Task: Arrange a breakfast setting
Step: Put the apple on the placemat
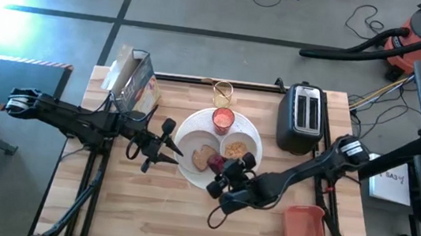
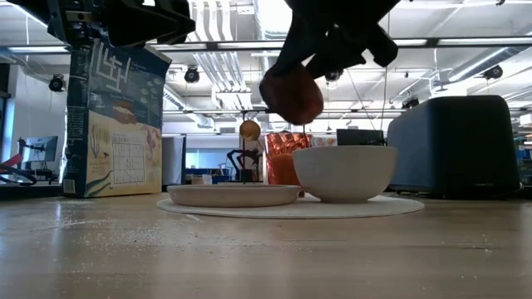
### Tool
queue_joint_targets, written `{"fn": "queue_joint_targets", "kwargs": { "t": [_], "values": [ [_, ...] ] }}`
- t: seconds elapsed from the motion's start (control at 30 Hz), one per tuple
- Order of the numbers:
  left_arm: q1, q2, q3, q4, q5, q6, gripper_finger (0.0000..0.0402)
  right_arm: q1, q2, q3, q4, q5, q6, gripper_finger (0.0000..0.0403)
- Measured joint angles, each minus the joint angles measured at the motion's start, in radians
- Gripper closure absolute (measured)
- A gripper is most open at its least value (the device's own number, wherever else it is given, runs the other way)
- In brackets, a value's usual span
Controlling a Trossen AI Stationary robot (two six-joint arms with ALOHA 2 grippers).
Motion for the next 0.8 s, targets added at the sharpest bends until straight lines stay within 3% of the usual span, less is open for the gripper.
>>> {"fn": "queue_joint_targets", "kwargs": {
  "t": [0.27,0.6,0.8],
  "values": [
    [0.0,0.0,0.0,-0.003,0.0,-0.01,0.0277,0.001,0.01,-0.008,-0.005,-0.114,0.03,0.023],
    [0.0,0.0,0.0,-0.004,0.0,-0.01,0.0277,-0.009,0.053,-0.019,-0.037,-0.337,0.044,0.023],
    [0.0,0.0,0.0,-0.001,0.0,-0.01,0.0277,-0.034,0.081,-0.02,-0.078,-0.382,0.086,0.0228]
  ]
}}
